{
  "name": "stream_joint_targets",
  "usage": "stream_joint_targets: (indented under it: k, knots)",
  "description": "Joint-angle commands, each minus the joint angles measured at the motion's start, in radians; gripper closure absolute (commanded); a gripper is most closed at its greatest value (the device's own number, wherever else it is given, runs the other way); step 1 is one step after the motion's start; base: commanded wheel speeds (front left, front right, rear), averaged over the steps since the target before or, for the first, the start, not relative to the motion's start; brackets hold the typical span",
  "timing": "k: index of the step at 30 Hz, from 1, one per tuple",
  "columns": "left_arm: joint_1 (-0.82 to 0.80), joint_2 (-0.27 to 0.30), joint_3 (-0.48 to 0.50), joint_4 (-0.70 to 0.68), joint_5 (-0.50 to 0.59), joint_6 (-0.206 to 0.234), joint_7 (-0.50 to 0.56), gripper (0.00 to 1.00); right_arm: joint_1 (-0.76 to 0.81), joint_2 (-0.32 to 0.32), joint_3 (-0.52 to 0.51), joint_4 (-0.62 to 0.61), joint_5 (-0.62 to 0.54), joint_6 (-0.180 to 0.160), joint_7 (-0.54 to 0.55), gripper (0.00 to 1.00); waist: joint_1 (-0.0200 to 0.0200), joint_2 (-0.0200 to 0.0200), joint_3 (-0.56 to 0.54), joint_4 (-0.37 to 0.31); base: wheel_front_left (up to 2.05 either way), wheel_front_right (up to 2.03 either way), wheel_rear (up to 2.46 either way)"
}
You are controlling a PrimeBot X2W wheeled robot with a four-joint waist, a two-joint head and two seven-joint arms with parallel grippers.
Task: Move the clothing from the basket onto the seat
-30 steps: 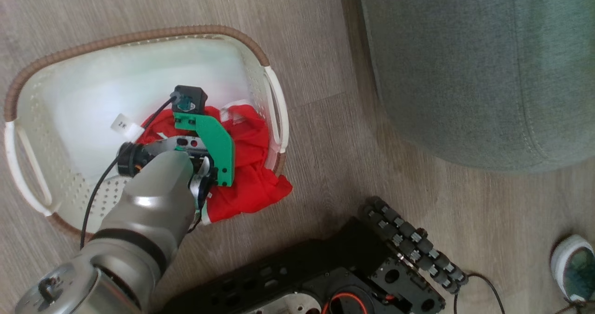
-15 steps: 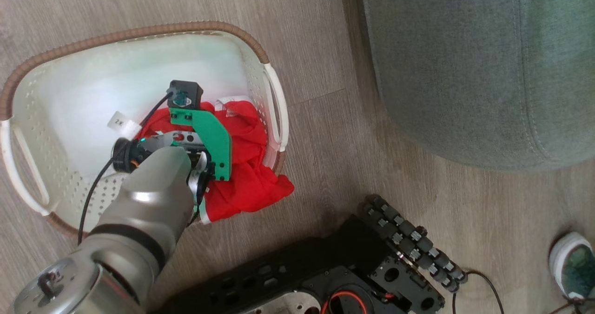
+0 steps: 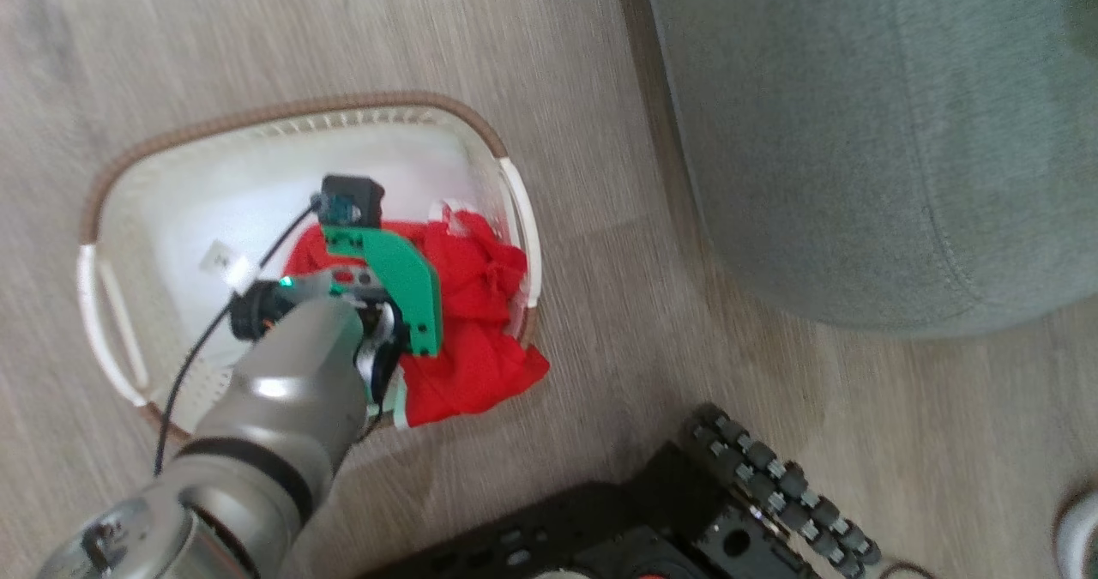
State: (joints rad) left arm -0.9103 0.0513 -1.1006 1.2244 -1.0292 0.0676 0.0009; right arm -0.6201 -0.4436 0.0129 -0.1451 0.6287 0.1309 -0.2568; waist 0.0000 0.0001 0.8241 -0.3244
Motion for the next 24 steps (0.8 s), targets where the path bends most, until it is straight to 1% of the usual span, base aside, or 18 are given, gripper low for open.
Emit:
stream_joint_targets:
  k: [1, 7, 15, 20, 24]
  knots:
    - [0.037, -0.001, 0.0, -0.022, -0.013, -0.007, -0.018, 1.0, 0.05, -0.018, -0.004, -0.019, -0.007, 0.0, -0.005, 0.0, 0.0, -0.0001, -0.054, 0.02, 0.0, 0.0, 0.0]
    - [0.091, -0.001, -0.024, -0.07, -0.044, -0.031, -0.082, 1.0, 0.103, -0.03, -0.003, -0.001, -0.017, 0.0, -0.005, 0.0, 0.0, -0.0001, -0.176, 0.062, 0.0, 0.0, 0.0]
    - [0.162, -0.001, -0.061, -0.127, -0.072, -0.053, -0.205, 1.0, 0.192, -0.043, 0.01, 0.026, -0.033, 0.0, -0.005, 0.0, 0.0, -0.0001, -0.359, 0.135, 0.0, 0.0, 0.0]
    - [0.198, -0.001, -0.073, -0.153, -0.075, -0.065, -0.248, 1.0, 0.253, -0.041, 0.026, 0.046, -0.045, 0.0, -0.005, 0.0, 0.0, -0.0001, -0.465, 0.177, 0.0, 0.0, 0.0]
    - [0.22, -0.001, -0.058, -0.185, -0.064, -0.068, -0.261, 1.0, 0.296, -0.031, 0.031, 0.057, -0.055, 0.0, -0.005, 0.0, 0.0, -0.0001, -0.543, 0.202, 0.0, 0.0, 0.0]
